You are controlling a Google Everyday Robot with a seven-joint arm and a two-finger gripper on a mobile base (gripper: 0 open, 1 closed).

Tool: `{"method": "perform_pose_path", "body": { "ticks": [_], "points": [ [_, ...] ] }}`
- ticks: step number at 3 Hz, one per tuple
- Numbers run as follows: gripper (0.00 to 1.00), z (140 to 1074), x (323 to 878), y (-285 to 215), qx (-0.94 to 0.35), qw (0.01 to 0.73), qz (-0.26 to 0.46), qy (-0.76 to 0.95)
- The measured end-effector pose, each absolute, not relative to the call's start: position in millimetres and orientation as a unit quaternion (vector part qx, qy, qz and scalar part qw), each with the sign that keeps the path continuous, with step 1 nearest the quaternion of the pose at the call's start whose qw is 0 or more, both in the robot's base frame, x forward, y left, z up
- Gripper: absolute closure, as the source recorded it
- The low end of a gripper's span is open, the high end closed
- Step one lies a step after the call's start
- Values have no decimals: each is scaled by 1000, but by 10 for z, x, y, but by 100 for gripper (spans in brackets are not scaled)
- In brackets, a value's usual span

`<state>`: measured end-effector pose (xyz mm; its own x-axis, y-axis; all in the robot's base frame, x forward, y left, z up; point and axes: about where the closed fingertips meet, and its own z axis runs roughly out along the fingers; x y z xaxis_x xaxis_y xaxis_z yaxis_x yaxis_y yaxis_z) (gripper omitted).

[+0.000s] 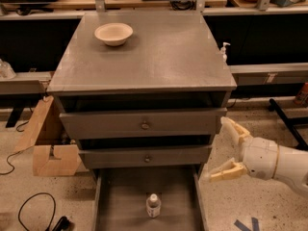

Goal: Pick blue plastic bottle from bottom drawer and place on counter

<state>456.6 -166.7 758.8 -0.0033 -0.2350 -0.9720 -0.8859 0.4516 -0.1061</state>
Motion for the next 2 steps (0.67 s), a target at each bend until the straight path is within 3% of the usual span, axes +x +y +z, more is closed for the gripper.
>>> {"method": "perform_pose_path", "body": {
  "ticks": [2],
  "points": [
    [0,7568,4579,-1457,-442,590,310,600]
  ]
}}
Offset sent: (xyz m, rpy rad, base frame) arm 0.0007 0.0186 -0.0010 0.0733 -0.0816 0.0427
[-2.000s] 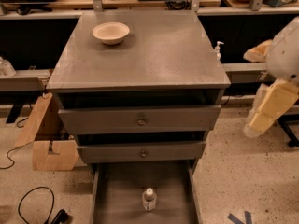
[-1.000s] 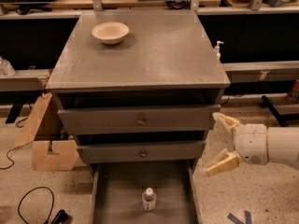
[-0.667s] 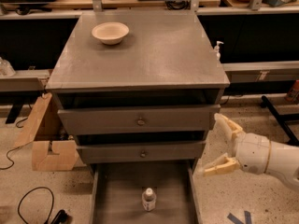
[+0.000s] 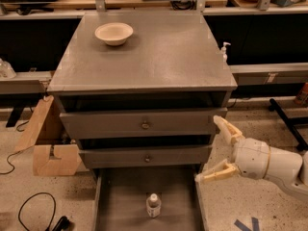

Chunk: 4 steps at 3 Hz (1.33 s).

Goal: Pick blue plastic bottle from bottom drawer and place on counter

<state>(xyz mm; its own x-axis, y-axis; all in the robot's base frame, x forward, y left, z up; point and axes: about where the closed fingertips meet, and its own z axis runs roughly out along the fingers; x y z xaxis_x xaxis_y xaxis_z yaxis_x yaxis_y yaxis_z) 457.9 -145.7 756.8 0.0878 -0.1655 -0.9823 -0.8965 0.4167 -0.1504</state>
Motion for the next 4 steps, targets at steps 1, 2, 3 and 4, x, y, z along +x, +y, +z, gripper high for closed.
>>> {"method": "perform_pose_path", "body": {
  "ticks": [1,2,3,4],
  "points": [
    [0,7059,4503,-1172,-470,563,317,601],
    [0,5786,4289,-664,-507,531,330,593],
    [0,4905,4236,-417,-518,521,345,585],
    [0,3913,4349,-230,-510,511,355,594]
  ]
}}
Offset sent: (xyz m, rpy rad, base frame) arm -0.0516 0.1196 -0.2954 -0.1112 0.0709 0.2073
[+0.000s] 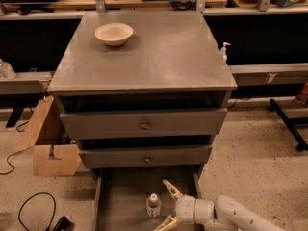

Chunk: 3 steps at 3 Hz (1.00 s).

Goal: Pick blue plastic bottle from bottom drawer and place on counter

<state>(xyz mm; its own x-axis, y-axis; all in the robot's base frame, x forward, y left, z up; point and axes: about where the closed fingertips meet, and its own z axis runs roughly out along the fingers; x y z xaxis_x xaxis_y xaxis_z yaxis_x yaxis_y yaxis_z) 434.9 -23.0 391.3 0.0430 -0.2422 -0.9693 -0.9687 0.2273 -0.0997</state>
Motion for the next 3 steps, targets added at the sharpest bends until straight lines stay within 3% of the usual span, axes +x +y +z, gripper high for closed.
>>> {"method": "perform_pose_path", "body": {
  "ticks": [1,3],
  "points": [
    [0,3349,4481,-156,-498,502,359,609],
    [0,3260,4576,-129,-494,516,360,600]
  ]
}}
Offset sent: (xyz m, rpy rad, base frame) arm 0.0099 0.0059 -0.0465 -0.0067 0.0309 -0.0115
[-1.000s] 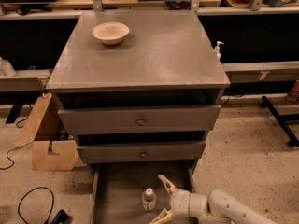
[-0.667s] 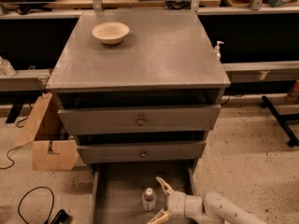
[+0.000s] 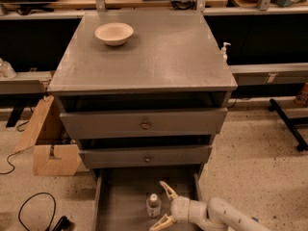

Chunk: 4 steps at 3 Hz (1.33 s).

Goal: Pick blue plastic bottle from bottom drawer and place on counter

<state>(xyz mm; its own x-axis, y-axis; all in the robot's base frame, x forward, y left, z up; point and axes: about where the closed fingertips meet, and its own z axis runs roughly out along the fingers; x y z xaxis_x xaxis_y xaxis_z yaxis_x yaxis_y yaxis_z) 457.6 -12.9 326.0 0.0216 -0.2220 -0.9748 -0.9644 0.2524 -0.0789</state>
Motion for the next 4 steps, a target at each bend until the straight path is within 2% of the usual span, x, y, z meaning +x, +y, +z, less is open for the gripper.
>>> {"method": "perform_pose_path", "body": {
  "ticks": [2,4],
  "points": [
    [0,2769,4816,29,-495,532,365,582],
    [2,2409,4984,143,-504,513,379,582]
  ]
}}
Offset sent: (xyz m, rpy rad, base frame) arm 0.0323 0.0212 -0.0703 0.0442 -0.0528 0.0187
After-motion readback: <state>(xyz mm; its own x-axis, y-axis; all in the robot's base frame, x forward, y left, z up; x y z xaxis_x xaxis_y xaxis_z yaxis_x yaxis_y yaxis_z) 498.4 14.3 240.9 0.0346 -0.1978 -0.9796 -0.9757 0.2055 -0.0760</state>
